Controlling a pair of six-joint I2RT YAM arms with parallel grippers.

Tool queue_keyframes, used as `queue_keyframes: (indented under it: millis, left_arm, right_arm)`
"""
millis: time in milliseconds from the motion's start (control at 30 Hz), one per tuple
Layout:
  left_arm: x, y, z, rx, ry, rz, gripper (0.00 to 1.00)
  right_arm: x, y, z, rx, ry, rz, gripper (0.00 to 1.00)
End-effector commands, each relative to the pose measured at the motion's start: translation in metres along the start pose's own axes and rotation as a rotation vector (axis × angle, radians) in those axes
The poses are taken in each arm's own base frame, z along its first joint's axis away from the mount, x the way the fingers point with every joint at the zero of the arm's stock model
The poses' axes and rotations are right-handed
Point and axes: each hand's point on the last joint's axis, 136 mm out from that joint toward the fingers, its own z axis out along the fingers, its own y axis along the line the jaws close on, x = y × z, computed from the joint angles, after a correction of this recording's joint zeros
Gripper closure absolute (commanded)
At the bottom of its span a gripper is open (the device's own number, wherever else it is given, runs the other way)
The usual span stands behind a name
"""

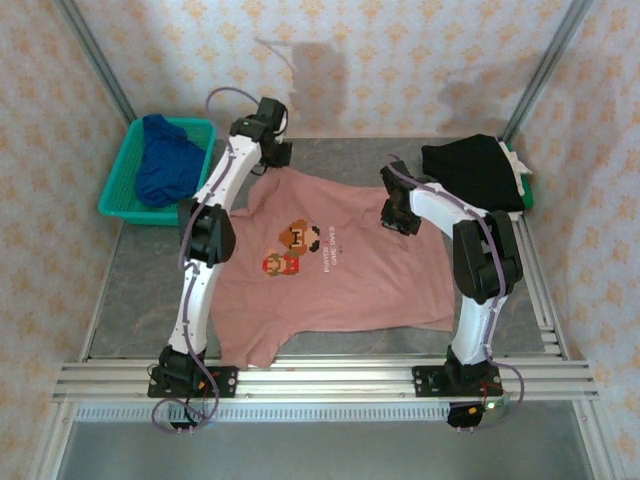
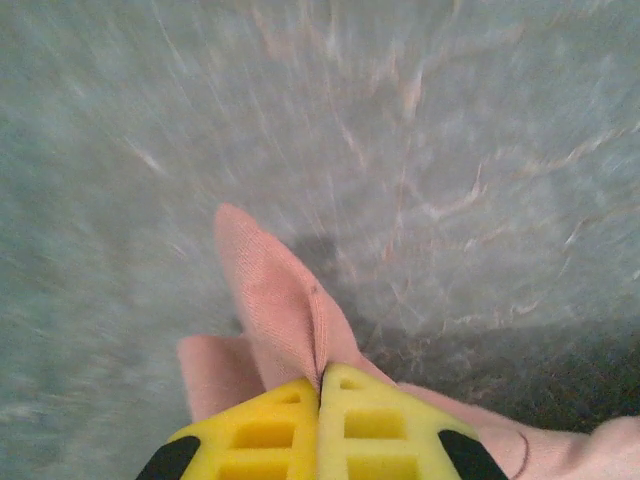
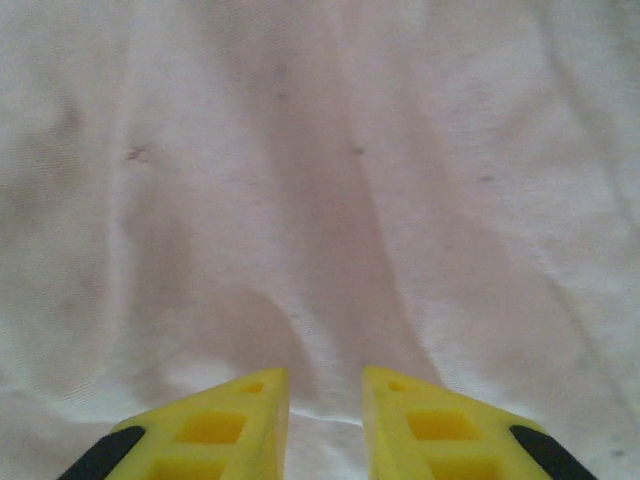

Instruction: Fold and stack the t-shirts

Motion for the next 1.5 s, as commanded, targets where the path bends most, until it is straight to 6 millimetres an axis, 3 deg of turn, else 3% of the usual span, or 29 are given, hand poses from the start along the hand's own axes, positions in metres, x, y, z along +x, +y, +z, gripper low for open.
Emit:
queue_keyframes:
  millis: [0,33,67,133,233,333,533,633,900,1033,1133,1233,1333,1467]
  left_arm:
    - [-0.059,0.004,-0.049,-0.133,-0.25,0.163,1.0]
    - [-0.059,0.005,-0.038,-0.158,-0.249,0.181,0.93]
    - [-0.058,0.005,-0.024,-0.17,-0.236,0.183,0.71]
    - [-0.044,0.01,0.006,-0.161,-0.16,0.164,0.35]
    - [-0.017,0.022,0.034,-0.165,-0.052,0.109,0.0]
    - [-0.007,0.037,0.036,-0.187,-0.027,0.054,0.0]
    - [0.0,0.06,-0.007,-0.201,-0.042,-0.059,0.0]
    - [0.035,0.068,-0.014,-0.232,0.03,-0.097,0.0]
    - [0.164,0.098,-0.003,-0.276,0.234,-0.315,0.0]
    - [0.2,0.103,0.002,-0.297,0.287,-0.342,0.0]
    - [0.222,0.109,0.008,-0.328,0.353,-0.356,0.0]
    - [0.234,0.111,0.013,-0.329,0.395,-0.377,0.04]
    - [0.237,0.113,0.01,-0.331,0.41,-0.392,0.04]
    - [0.255,0.116,0.003,-0.32,0.433,-0.445,0.04]
  right_arm:
    - [-0.013,-0.001,-0.015,0.013,-0.043,-0.009,0.74]
    - [-0.013,0.001,-0.014,0.013,-0.039,-0.008,0.74]
    - [-0.014,0.002,-0.012,0.015,-0.032,-0.007,0.74]
    - [-0.013,0.005,-0.01,0.007,-0.023,-0.007,0.74]
    - [-0.014,0.005,-0.009,0.004,-0.03,-0.005,0.74]
    - [-0.015,0.007,-0.003,0.007,-0.024,-0.013,0.74]
    - [-0.011,-0.001,0.02,0.071,-0.002,-0.014,0.75]
    - [-0.001,-0.015,0.027,0.123,0.012,-0.001,0.77]
    - [0.047,-0.057,0.033,0.199,0.064,0.069,0.79]
    - [0.064,-0.079,0.024,0.232,0.073,0.112,0.8]
    - [0.075,-0.081,0.011,0.191,0.078,0.163,0.8]
    - [0.063,-0.077,-0.003,0.152,0.019,0.17,0.78]
    - [0.031,-0.058,-0.015,0.139,-0.029,0.131,0.78]
    - [-0.012,-0.028,-0.007,0.121,-0.063,0.092,0.78]
